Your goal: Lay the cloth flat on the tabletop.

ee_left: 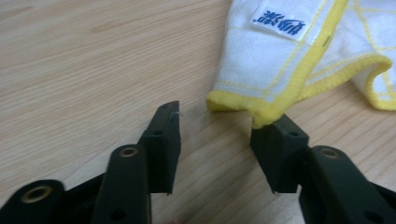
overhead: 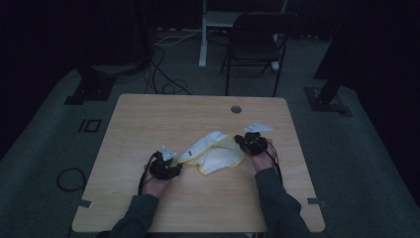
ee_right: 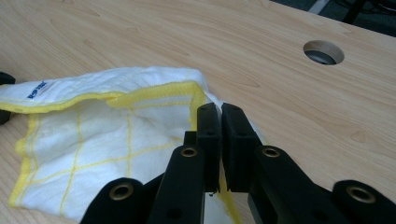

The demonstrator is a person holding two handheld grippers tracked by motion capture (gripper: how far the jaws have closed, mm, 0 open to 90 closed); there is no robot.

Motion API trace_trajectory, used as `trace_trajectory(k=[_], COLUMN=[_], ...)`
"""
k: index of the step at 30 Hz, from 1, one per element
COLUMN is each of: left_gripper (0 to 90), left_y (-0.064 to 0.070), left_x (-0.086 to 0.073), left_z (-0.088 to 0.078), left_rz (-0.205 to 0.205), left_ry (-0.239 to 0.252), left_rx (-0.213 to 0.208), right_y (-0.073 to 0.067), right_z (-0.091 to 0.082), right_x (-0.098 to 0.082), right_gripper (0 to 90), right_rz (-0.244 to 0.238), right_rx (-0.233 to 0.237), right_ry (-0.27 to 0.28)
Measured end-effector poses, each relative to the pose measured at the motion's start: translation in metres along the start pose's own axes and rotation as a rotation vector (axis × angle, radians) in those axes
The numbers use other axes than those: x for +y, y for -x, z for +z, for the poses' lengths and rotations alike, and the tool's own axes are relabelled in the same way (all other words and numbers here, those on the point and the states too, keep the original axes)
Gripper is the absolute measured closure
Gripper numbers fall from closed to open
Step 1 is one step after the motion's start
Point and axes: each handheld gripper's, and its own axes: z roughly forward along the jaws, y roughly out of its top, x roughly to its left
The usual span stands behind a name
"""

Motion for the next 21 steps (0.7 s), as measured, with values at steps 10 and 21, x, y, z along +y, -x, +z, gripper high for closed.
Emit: trace_trajectory(k=[10,21], left_gripper=[50.6,88.1], left_y=[0.014,0.001], left_x=[0.012,0.02], left_z=[-0.003,-0.007], left_rz=[0.099,0.057], left_ry=[0.055,0.055], left_rx=[0.028,0.031], right_y=[-0.003,0.0], right_z=[0.001,0.001], right_x=[0.001,0.001], right_gripper=[87.0,87.0], right_rz=[-0.01,-0.004], right_rx=[0.01,0.003], right_ry=[-0.001,-0.001])
